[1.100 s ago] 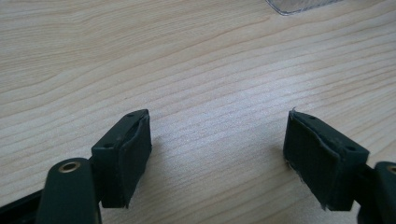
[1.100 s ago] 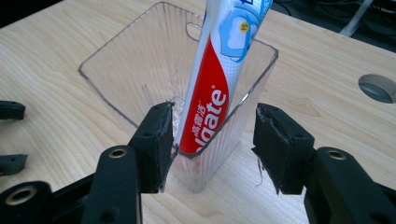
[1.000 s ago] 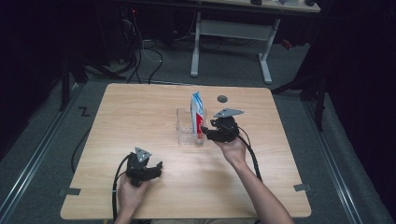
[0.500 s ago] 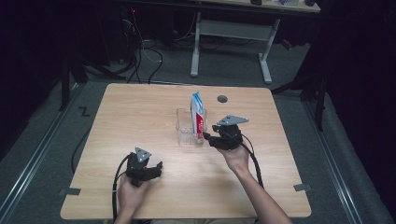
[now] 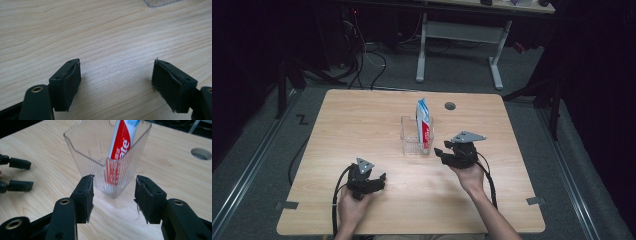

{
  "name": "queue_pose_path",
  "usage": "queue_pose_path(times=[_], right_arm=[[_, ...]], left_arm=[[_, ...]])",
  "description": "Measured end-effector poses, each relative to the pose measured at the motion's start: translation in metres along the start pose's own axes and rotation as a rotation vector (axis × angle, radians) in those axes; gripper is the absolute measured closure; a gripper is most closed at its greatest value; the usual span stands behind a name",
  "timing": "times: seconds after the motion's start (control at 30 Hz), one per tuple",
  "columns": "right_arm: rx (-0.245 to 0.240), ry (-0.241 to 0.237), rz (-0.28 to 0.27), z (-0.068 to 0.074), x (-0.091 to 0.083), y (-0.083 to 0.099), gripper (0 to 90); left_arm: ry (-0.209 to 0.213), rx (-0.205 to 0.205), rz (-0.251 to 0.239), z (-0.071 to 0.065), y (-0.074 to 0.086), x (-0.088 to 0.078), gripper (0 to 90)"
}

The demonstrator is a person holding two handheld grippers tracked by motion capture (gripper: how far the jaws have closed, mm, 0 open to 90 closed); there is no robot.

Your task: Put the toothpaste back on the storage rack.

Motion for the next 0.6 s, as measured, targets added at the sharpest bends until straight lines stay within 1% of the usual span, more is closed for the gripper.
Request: queue_pose_path(times=[0.27,0.6], right_arm=[[0.025,0.001,-0.001,-0.002,-0.005,0.011,50.0],[0.044,-0.003,-0.001,-0.005,-0.009,0.02,50.3]], left_arm=[[0.0,0.0,0.0,0.0,0.0,0.0,23.9],[-0.001,-0.001,0.0,0.0,0.0,0.0,23.9]])
Point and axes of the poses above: each handheld gripper's, and its own axes: x roughly forward along the jaws, y roughly out of its underside, z roughly to its left, the point moved 8 cm from there along x, roughly forward along the jaws, and after that the axes turned 14 degrees about y, right-handed, at the moved point
